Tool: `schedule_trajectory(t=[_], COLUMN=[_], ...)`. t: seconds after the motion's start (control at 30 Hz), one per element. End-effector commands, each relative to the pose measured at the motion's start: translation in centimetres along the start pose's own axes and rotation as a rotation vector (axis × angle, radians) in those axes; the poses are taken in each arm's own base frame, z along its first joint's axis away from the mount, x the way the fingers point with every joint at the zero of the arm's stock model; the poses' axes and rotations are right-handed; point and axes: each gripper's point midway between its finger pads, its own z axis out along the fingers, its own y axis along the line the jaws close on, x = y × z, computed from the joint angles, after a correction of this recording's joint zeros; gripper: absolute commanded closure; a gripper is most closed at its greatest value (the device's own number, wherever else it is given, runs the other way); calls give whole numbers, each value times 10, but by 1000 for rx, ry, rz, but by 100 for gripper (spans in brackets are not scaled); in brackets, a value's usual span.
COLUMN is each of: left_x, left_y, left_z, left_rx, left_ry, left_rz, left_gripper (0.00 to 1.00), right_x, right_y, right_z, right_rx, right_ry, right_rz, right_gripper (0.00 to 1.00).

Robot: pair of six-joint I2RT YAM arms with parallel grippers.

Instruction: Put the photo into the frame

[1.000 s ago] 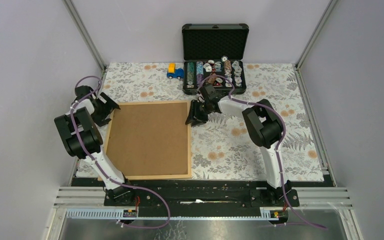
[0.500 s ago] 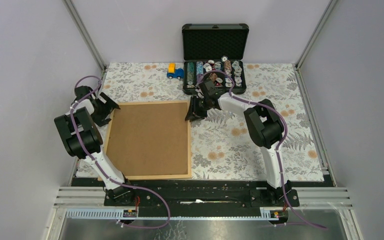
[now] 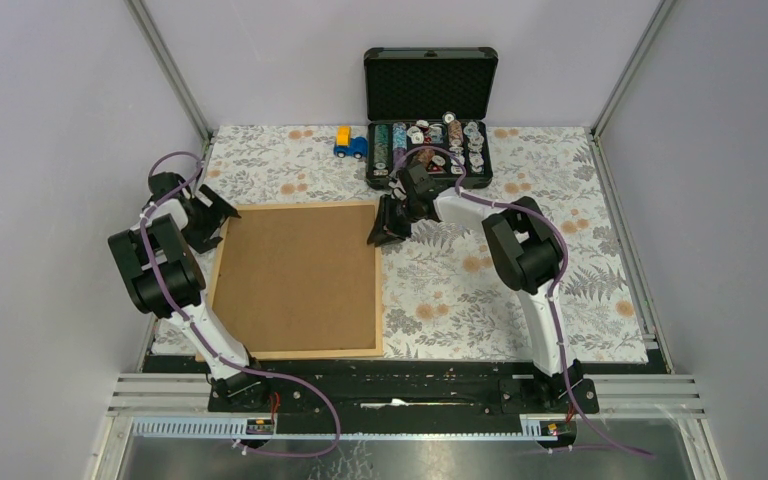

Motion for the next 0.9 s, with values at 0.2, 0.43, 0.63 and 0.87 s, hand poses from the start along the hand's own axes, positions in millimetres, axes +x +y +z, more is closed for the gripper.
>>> schedule_trajectory(t=[0.2, 0.43, 0.63, 0.87], left_x=[59, 84, 102, 111], left_y=[2, -7, -16, -26], left_z=[23, 27, 22, 20], left_rx=[38, 123, 177, 203], left_ry=[193, 265, 296, 312], left_rz=[-53, -93, -101, -80], left_gripper=[1, 1, 3, 5], right_x=[13, -1, -28, -24], right_y=[-3, 78, 143, 137], right_z=[32, 16, -11, 13], right_rx=[57, -240, -451, -423], right_ry=[24, -3, -91, -70], right_rz=[-70, -92, -108, -47], right_gripper=[64, 64, 64, 65])
